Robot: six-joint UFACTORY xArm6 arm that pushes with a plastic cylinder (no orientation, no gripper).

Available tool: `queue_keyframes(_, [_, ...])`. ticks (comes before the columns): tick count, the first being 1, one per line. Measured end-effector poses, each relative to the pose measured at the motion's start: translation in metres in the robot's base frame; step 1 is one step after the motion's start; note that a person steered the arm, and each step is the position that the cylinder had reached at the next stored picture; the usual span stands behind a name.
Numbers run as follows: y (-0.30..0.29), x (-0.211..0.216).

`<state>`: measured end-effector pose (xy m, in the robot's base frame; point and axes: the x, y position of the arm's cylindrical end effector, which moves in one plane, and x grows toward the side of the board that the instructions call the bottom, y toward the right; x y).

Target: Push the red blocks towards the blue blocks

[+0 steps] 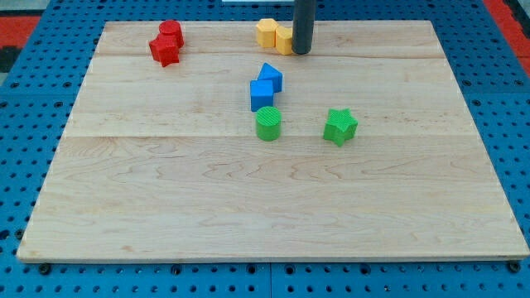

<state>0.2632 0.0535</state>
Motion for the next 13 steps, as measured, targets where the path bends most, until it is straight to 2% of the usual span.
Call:
queue_keyframes(2, [-0.092, 0.000])
queue_keyframes(3, [-0.110, 0.000])
queue_keyframes(5, [-0.160, -0.071])
queue_keyframes(6, [-0.207, -0.070])
queue_keyframes(7, [-0.230, -0.052])
queue_keyframes(8, [-0.215, -0.028])
queue_keyframes(10, [-0.225, 0.017])
queue_keyframes(12, [-0.272, 0.034])
queue_keyframes(13, [-0.278, 0.051])
